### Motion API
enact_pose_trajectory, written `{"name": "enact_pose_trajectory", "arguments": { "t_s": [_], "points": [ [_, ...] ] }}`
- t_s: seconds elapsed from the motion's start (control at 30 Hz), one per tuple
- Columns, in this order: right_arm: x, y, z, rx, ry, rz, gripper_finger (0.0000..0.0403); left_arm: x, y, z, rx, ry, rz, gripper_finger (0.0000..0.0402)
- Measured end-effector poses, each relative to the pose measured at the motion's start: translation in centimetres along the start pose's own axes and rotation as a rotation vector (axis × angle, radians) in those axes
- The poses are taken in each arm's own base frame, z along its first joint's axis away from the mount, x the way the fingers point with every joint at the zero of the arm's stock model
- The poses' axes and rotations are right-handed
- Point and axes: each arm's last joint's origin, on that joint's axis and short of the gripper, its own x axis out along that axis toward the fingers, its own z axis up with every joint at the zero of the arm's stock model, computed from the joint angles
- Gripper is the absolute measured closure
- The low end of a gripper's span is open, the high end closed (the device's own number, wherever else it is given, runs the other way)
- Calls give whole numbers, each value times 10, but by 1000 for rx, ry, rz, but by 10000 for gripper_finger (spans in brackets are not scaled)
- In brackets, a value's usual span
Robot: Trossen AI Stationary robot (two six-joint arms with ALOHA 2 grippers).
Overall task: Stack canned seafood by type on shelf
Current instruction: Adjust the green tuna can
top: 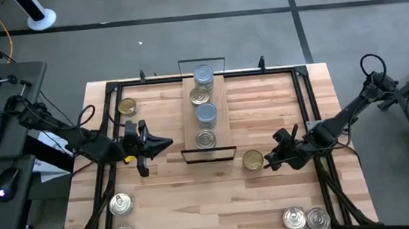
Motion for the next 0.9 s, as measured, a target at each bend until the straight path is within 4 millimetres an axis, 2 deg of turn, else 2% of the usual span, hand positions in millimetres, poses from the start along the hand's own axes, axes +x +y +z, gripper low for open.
{"name": "enact_pose_trajectory", "arguments": {
  "t_s": [0.33, 0.9],
  "points": [
    [0, 0, 0, 0, 0, -1, 402, 4, -2, -6, -6, 28, -21, 402],
    [0, -1, 0, -1, 0, -7, 402, 5, -2, -3, -9, 6, -17, 401]
  ]
}}
